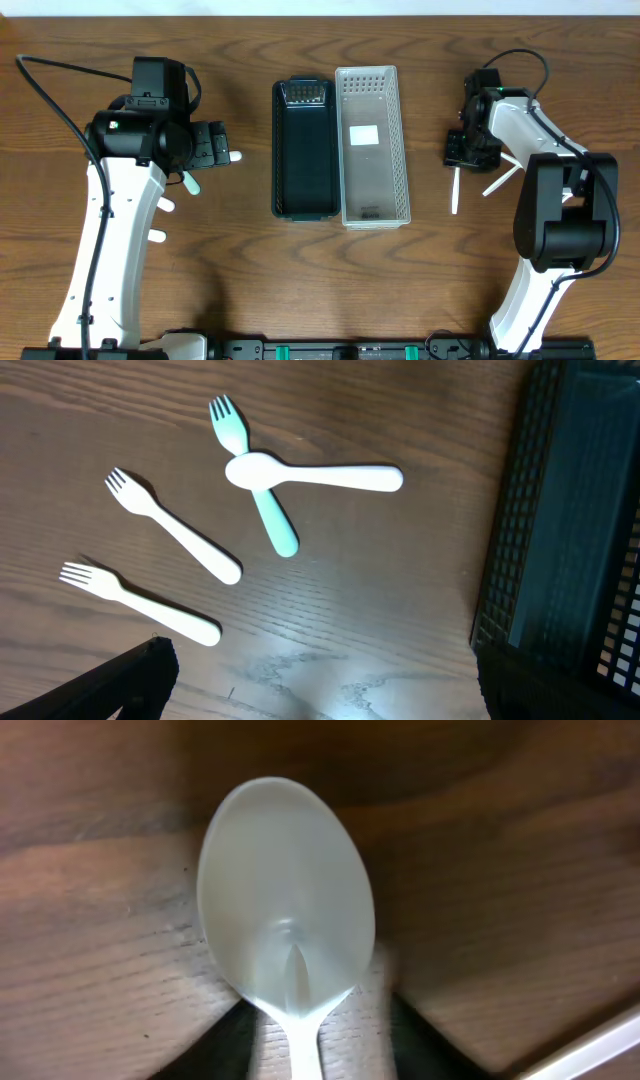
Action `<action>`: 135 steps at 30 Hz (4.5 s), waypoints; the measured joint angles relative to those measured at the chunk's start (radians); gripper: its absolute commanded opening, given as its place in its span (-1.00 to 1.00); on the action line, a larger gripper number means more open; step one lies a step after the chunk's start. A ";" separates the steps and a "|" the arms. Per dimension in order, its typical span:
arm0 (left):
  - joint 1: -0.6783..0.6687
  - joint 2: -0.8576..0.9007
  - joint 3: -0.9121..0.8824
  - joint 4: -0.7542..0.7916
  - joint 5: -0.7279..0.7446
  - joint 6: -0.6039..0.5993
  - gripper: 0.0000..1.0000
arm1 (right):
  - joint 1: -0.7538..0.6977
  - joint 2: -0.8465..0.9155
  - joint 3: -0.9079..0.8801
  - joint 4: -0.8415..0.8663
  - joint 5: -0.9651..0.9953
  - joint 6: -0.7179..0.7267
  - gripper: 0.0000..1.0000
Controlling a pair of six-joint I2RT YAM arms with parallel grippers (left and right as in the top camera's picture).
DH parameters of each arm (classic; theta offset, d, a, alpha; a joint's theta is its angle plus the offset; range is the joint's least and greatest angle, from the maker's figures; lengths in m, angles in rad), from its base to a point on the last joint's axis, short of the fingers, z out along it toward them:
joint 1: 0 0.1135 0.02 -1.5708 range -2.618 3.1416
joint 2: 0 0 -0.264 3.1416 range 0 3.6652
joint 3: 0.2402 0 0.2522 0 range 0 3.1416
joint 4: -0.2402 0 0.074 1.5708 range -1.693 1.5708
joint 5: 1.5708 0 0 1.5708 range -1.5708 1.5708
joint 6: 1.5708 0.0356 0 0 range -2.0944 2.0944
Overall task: Pack container
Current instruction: 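Carry the spoon with right gripper into the white tray and release, then move right gripper back to the crossed white spoons on the right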
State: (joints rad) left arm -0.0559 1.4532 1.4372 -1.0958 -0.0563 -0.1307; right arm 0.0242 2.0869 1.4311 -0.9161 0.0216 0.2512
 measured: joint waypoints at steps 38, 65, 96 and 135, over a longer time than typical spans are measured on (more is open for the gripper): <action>0.000 0.000 0.000 0.003 0.000 0.000 0.96 | 0.467 -0.035 0.498 -0.127 0.002 0.102 -0.97; 0.000 0.000 0.000 0.002 0.000 0.000 0.96 | 0.407 0.115 0.494 -0.198 0.041 0.189 0.36; 0.000 0.000 0.000 0.004 0.000 0.000 0.96 | -0.233 -0.206 0.269 -0.402 0.146 -0.560 0.87; 0.000 0.000 0.000 0.004 0.000 0.000 0.96 | -0.428 -0.144 -0.180 0.188 -0.068 -1.207 0.61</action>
State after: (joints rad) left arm -0.0559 1.4528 1.4372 -1.0920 -0.0563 -0.1307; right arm -0.4034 1.9427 1.2514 -0.7280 -0.0467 -0.9558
